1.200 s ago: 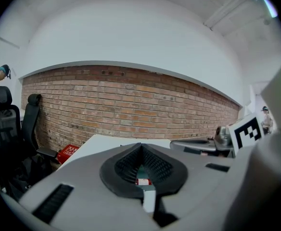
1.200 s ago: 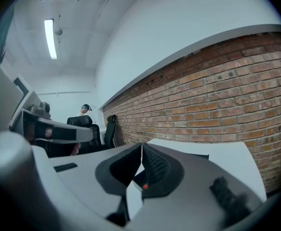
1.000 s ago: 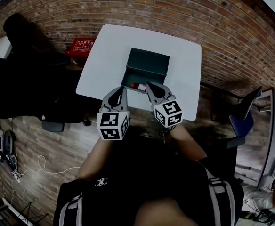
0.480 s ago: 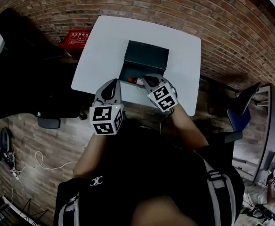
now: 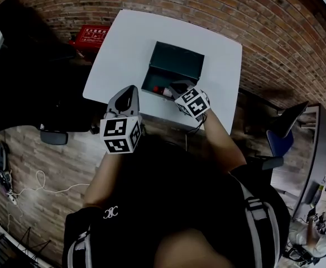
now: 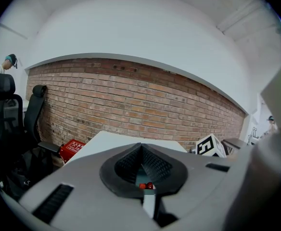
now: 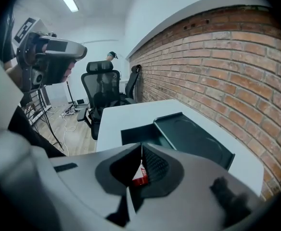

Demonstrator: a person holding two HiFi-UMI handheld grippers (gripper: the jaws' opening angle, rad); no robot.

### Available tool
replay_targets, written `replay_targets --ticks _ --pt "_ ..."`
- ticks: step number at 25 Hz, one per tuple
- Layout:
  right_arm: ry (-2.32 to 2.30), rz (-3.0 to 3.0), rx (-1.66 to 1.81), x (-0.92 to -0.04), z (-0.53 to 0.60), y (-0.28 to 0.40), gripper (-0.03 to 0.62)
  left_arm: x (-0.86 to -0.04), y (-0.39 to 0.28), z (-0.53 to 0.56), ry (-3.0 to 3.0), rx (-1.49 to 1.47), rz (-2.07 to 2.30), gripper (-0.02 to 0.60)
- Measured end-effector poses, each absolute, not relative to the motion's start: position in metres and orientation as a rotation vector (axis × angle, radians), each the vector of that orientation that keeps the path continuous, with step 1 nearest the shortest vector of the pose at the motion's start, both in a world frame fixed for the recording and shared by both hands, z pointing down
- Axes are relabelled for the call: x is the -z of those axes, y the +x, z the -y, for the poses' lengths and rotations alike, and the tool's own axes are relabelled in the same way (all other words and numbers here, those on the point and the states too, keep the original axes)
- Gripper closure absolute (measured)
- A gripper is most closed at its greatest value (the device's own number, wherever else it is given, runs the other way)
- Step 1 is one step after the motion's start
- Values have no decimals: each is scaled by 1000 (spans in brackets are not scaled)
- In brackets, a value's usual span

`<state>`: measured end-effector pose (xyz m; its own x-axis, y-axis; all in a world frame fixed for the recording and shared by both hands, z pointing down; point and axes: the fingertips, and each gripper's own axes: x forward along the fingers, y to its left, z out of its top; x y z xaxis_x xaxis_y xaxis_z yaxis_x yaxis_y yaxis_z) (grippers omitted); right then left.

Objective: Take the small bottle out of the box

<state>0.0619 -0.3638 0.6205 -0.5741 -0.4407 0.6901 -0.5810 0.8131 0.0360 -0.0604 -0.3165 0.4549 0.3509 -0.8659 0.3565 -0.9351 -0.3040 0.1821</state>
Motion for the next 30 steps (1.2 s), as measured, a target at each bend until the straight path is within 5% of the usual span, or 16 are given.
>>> replay_targets --ticks 6,10,30 --pt "631 2246 -290 -643 363 57 559 -459 -73 321 2225 -263 1602 575" --pt "561 2222 -316 -652 369 52 470 -463 -80 323 2207 -261 1603 575" --pt "239 1958 -326 -693 364 48 404 -466 -93 328 2184 -250 1608 575"
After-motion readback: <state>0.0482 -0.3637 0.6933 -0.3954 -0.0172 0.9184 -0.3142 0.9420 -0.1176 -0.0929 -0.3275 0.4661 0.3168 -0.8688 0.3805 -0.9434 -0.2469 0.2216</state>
